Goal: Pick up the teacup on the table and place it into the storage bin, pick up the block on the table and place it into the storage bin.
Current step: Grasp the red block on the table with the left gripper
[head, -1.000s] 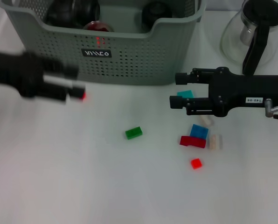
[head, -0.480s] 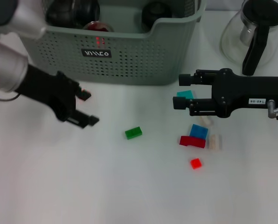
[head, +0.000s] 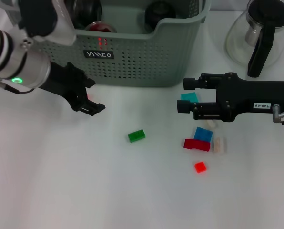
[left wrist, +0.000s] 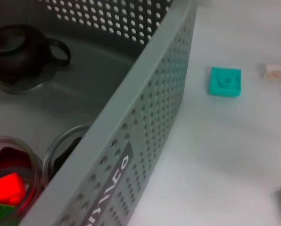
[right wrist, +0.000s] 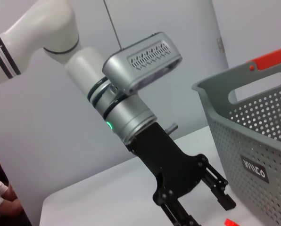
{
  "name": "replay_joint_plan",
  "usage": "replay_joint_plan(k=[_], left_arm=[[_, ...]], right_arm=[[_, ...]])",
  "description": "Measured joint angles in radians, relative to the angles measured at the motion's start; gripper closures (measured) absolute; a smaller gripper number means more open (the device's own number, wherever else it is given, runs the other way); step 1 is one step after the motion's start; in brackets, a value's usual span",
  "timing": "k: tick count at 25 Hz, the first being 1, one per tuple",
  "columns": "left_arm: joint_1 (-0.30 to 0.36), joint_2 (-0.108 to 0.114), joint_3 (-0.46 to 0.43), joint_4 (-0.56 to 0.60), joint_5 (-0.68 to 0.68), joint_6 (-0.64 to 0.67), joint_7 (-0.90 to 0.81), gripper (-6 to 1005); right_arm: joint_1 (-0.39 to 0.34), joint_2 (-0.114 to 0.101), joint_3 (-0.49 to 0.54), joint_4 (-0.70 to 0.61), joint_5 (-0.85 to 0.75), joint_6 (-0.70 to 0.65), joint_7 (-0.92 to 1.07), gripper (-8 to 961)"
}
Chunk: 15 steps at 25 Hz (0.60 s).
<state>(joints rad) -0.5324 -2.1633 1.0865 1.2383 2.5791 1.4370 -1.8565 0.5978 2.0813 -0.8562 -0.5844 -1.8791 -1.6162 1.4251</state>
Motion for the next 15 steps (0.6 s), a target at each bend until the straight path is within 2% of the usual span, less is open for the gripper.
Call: replay_joint_plan(k=[5,15], left_arm=[[0.007,-0.001,0.042,-0.016,0.016,-0.06,0.0,275],[-0.006,-0.002,0.051,-0.099,0.079,-0.162,-0.006,274]], right_arm=[[-0.001,-0.001,0.0,0.0,0.0,0.007,0.0,192],[0.003,0.0,0.0,0.0,0.0,0.021,0.0,193]])
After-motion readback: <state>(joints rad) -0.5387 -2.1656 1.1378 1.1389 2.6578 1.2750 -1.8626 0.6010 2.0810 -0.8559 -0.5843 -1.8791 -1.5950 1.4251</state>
